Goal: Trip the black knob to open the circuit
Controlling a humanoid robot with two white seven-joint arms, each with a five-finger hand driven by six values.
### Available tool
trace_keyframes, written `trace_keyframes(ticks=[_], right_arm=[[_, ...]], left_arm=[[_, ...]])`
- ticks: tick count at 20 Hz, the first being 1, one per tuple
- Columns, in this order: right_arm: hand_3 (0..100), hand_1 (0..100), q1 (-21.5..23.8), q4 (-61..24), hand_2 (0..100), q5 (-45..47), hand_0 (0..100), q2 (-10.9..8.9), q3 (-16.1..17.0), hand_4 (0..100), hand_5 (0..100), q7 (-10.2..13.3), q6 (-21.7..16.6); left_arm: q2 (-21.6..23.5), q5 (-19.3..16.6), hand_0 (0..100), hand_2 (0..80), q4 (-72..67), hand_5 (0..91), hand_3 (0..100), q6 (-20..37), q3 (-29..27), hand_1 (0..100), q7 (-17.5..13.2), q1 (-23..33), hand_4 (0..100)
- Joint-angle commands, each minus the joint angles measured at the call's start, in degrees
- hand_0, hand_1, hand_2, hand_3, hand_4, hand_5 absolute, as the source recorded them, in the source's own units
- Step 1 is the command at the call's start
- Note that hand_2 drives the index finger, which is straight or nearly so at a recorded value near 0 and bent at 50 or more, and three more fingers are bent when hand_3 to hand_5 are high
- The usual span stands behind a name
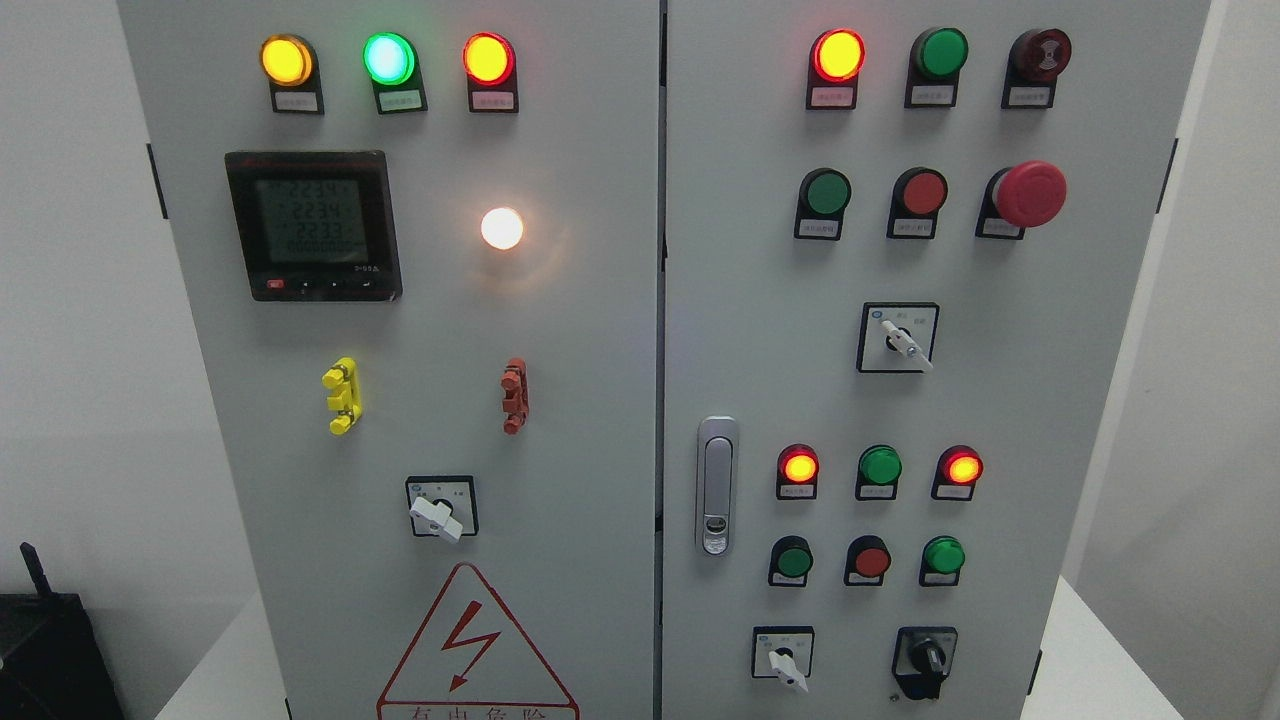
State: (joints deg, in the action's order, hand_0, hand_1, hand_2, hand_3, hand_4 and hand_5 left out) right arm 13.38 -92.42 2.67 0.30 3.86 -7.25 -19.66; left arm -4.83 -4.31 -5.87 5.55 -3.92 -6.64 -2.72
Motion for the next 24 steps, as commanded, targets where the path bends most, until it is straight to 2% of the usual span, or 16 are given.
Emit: trace_keyframes(ticks=[1,4,7,9,10,15,18,22,24], right_arm=[[43,0,-2.56,-6.80,0,-0.03,0,-0.48,0.36,30,5,0.39,1.73],[55,0,-3.18,-6.80,0,0.06,0,-0.56,0.36,39,14,1.09,2.35],[64,0,-3.71,-7.07,0,-0.03,0,-0.83,0.45,49,28,2.76,2.44],[68,0,-3.97,-7.42,0,-0.03,0,-1.18,0.45,59,43,3.55,2.52],[69,0,-3.97,-7.68,0,0.06,0,-1.18,0.45,61,45,4.42,2.52],[87,0,-4.50,-8.12,0,-0.12,0,-1.09,-0.08,80,71,7.41,4.10],[98,0,-4.85,-8.21,0,-0.21,0,-1.09,-0.34,87,84,8.91,4.28],[100,0,-4.77,-8.91,2,-1.09,0,-1.09,-0.61,92,92,8.92,4.90],[100,0,-4.77,-9.09,3,-1.61,0,-1.09,-2.27,94,94,8.74,4.90]], left_arm=[[0.00,0.00,12,0.0,1.12,0.0,0,-0.02,-0.04,39,-0.04,0.00,0],[0.00,0.00,12,0.0,1.12,0.0,0,-0.02,0.05,39,-0.04,0.00,0],[0.00,0.00,12,0.0,1.12,0.0,0,-0.02,0.05,39,-0.04,0.00,0],[0.00,0.00,12,0.0,1.12,0.0,0,-0.02,-0.04,39,-0.04,0.00,0],[0.00,0.00,12,0.0,1.12,0.0,0,-0.02,-0.04,39,-0.04,0.00,0],[0.09,0.00,12,0.0,1.12,0.0,0,-0.02,-0.03,39,-0.04,0.00,0],[0.00,0.00,12,0.0,1.12,0.0,0,-0.02,-0.03,39,-0.04,0.00,0],[0.00,0.00,12,0.0,1.12,0.0,0,-0.02,-0.04,39,-0.04,0.00,0],[0.00,0.00,12,0.0,1.12,0.0,0,-0.02,0.05,39,-0.04,0.00,0]])
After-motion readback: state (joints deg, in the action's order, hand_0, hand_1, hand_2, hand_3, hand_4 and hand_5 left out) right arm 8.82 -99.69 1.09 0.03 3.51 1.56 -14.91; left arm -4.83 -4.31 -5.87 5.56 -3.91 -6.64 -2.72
